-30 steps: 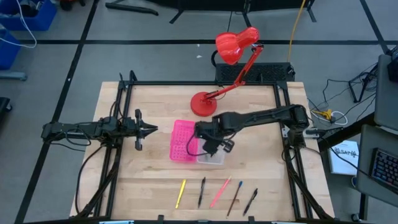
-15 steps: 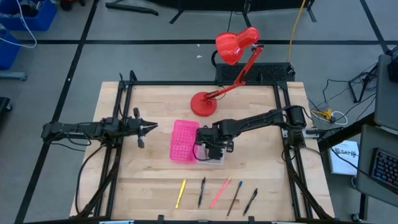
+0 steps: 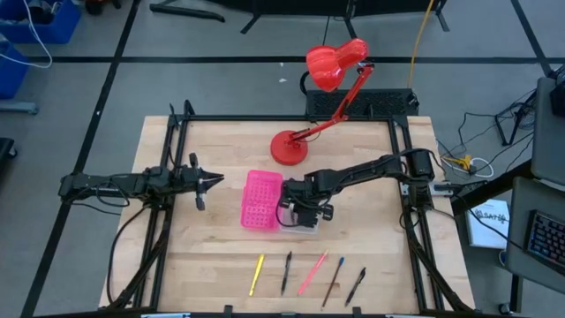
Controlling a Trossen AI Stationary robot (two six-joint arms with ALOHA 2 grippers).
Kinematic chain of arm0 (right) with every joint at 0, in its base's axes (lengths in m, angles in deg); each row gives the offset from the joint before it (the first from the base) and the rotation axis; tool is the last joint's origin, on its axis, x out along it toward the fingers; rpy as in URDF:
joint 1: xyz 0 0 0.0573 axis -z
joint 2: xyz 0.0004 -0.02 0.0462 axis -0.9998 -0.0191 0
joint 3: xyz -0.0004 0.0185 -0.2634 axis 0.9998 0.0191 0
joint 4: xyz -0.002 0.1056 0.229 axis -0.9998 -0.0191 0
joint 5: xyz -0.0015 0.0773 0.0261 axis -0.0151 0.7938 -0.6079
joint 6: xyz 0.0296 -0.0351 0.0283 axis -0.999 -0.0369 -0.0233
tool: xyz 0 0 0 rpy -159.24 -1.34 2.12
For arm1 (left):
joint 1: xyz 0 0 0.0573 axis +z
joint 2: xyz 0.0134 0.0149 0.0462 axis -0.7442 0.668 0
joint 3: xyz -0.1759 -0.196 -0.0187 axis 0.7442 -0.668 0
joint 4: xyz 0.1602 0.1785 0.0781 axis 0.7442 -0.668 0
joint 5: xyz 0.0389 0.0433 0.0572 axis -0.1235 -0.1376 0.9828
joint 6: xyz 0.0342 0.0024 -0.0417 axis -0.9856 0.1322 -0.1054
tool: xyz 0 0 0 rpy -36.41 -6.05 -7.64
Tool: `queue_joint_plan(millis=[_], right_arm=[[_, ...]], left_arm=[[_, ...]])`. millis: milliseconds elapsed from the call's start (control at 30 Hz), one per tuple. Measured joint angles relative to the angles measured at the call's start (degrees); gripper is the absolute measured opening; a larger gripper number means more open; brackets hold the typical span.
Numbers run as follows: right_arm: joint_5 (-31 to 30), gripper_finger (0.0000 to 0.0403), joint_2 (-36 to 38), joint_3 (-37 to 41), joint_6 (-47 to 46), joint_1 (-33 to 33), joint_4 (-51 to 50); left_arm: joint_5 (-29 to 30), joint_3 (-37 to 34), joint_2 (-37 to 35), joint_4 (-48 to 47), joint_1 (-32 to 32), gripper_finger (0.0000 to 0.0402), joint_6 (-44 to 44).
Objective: Pick & place school supplies into a supply box
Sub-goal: Put the pink pen into the pink supply box, then put the yellow pen into the pink supply box
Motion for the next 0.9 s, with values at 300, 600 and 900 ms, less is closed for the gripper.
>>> queue_joint_plan(millis=[300, 600, 900], right_arm=[[-1.4, 0.0068, 0.5, 2.5, -1.3, 0.2, 4.8], [-5.9, 0.0089, 4.4, 2.5, -7.7, -0.1, 5.9], [-6.3, 0.0079, 20.6, 2.5, -34.2, -2.6, 7.9]], left_arm=[[0.0, 0.0, 0.0, 0.1, 0.0, 0.0044, 0.0], [-2.7, 0.0, 0.0, 0.1, 0.0, 0.0044, 0.0], [-1.7, 0.0, 0.0, 2.5, 0.0, 0.0044, 8.2]])
